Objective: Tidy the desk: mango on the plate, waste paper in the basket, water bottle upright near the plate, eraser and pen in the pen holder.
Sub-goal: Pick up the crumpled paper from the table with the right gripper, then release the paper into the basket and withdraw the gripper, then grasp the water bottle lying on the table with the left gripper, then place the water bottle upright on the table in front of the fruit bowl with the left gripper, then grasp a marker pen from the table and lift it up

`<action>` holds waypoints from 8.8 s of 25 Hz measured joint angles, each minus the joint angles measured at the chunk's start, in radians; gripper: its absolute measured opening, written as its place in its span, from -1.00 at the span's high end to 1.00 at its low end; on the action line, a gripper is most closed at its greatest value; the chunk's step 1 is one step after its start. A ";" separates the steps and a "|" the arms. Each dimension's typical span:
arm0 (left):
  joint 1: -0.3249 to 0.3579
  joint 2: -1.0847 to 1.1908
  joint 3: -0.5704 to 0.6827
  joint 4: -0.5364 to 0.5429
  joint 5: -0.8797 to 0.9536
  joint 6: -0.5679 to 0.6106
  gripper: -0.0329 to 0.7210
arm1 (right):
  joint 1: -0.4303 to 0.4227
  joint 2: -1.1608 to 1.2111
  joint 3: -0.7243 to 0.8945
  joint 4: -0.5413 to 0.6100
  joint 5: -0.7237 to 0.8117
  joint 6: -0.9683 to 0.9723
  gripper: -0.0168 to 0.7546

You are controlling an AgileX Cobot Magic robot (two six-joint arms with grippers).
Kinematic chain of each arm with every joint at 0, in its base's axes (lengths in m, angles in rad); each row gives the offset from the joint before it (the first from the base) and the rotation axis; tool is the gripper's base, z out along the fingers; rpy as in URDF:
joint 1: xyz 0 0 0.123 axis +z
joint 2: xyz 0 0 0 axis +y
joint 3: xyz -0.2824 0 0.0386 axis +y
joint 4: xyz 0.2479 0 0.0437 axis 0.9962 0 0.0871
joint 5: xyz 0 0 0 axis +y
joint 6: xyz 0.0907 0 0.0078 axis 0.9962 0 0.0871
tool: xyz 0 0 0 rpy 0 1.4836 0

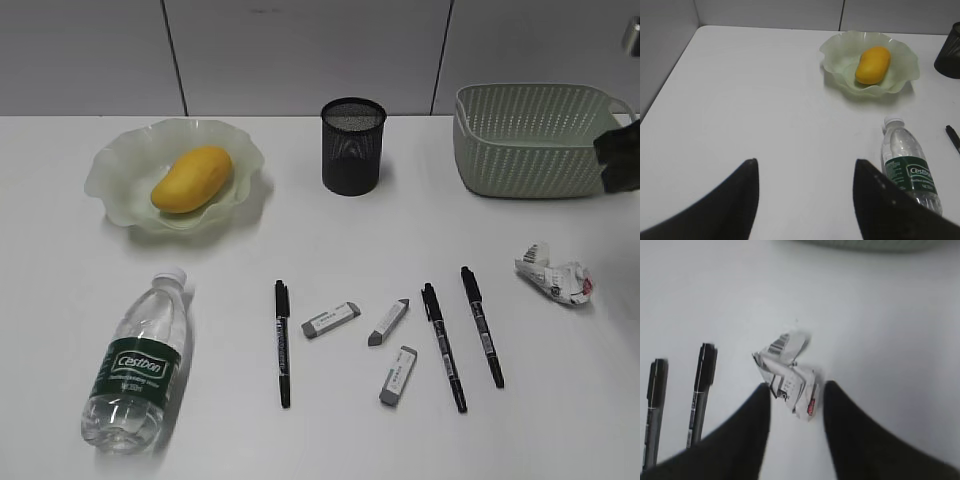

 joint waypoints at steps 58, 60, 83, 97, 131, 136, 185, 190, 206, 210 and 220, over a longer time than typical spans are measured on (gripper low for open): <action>0.000 0.000 0.000 0.000 0.000 0.000 -0.27 | 0.033 -0.484 0.158 -0.205 0.195 0.159 -0.38; 0.000 0.000 0.000 -0.001 0.000 0.000 -0.27 | 0.033 -0.629 0.245 -0.253 0.265 0.188 -0.37; 0.000 0.263 -0.052 -0.109 -0.061 0.094 -0.27 | 0.033 -1.559 0.499 -0.223 0.452 0.190 -0.37; -0.128 1.307 -0.231 -0.255 -0.319 0.172 -0.69 | 0.033 -1.559 0.499 -0.223 0.451 0.191 -0.36; -0.208 1.893 -0.574 -0.204 -0.354 -0.006 -0.17 | 0.033 -1.559 0.499 -0.223 0.451 0.192 -0.17; -0.208 1.652 -0.421 -0.066 -0.576 -0.006 -0.12 | 0.033 -1.559 0.499 -0.223 0.451 0.192 -0.17; -0.010 0.793 -0.042 0.025 -0.370 -0.031 -0.37 | 0.033 -1.559 0.499 -0.223 0.451 0.192 -0.17; -0.010 0.466 -0.047 -0.001 -0.021 0.013 -0.36 | 0.033 -1.559 0.499 -0.223 0.451 0.192 -0.17; -0.010 0.001 0.000 -0.022 -0.006 0.054 -0.29 | 0.033 -1.209 0.478 -0.075 0.319 0.104 -0.17; -0.010 0.001 0.000 -0.023 -0.007 0.054 -0.29 | 0.033 -0.772 0.448 0.003 0.234 0.096 -0.15; -0.010 0.001 0.000 -0.023 -0.007 0.054 -0.27 | 0.270 0.117 0.085 -0.023 0.101 0.253 -0.02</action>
